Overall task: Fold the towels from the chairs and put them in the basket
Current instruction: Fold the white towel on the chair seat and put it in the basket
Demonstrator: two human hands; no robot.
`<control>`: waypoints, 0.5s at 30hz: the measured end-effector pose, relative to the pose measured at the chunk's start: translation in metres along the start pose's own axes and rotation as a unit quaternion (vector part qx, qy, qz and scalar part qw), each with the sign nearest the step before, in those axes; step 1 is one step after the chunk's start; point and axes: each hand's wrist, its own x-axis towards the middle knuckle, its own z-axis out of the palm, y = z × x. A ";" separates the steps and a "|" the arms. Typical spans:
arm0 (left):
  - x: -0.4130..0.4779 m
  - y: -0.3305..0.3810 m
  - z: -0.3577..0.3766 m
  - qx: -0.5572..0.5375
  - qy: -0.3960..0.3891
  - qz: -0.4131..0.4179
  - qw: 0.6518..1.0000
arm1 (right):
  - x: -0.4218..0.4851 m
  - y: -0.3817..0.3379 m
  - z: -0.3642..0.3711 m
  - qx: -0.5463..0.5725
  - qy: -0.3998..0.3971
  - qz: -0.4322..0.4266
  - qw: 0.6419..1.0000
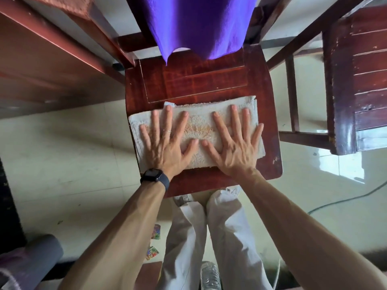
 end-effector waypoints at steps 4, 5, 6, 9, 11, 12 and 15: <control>0.001 -0.016 -0.013 0.012 -0.010 0.001 1.000 | 0.010 0.016 -0.010 0.015 -0.002 -0.018 1.000; -0.003 -0.020 -0.017 0.018 -0.011 0.008 1.000 | 0.015 0.022 -0.016 0.007 -0.010 -0.033 0.999; -0.008 -0.022 -0.021 0.023 -0.011 0.011 1.000 | 0.020 0.026 -0.022 -0.009 -0.021 -0.050 0.999; -0.024 -0.015 -0.031 0.015 -0.006 -0.015 1.000 | 0.035 0.022 -0.042 -0.071 -0.034 -0.050 0.996; -0.037 -0.003 -0.037 -0.023 -0.020 -0.041 0.999 | 0.046 0.012 -0.050 -0.084 -0.033 -0.029 0.996; -0.043 0.003 -0.038 -0.053 -0.037 -0.043 0.997 | 0.050 0.005 -0.054 -0.085 -0.039 -0.028 0.995; -0.063 0.023 -0.036 -0.220 -0.144 -0.086 0.961 | 0.049 -0.009 -0.066 -0.083 -0.064 -0.073 0.992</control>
